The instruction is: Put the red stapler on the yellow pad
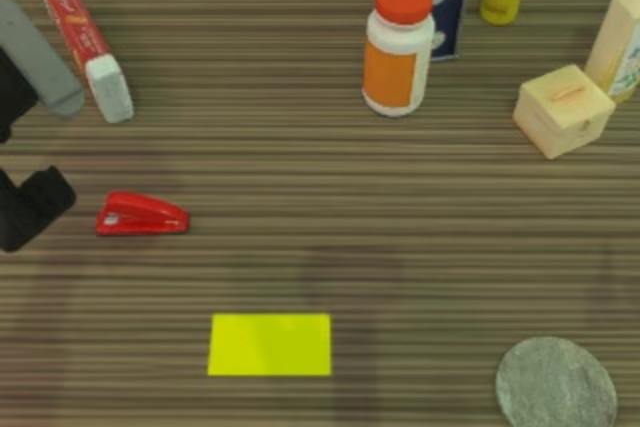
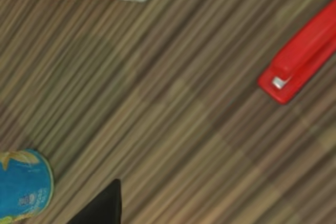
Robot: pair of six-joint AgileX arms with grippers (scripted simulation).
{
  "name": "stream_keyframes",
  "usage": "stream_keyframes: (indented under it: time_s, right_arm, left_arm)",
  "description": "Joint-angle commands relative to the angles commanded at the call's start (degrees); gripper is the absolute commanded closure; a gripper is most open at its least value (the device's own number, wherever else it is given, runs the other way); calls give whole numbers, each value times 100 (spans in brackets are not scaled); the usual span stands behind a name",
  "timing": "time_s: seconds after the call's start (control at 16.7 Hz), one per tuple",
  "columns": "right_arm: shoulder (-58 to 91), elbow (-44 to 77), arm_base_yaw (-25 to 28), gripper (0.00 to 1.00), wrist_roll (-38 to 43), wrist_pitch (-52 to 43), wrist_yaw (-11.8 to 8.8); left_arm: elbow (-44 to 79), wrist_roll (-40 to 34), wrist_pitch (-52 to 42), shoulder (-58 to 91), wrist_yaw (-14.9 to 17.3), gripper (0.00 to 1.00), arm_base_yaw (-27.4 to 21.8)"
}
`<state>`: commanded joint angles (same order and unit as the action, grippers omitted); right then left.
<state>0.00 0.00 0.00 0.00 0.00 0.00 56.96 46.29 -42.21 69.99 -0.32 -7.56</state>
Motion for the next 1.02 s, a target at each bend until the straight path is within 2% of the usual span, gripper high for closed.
stream_keyframes:
  time_s: [0.3,0.54,0.72,1.02]
  right_arm:
    - [0,0,0,0,0,0,0]
    - [0,0,0,0,0,0,0]
    - [0,0,0,0,0,0,0]
    - [0,0,0,0,0,0,0]
  left_arm:
    - [2048,1692,-1544,2567,2,0,-294]
    - [3269,2647,-2376,3934,20,0,-461]
    - [3762,3019,-2684,4467,32,0,-525]
    - [3824,3068,-2723,4537,34,0,-534]
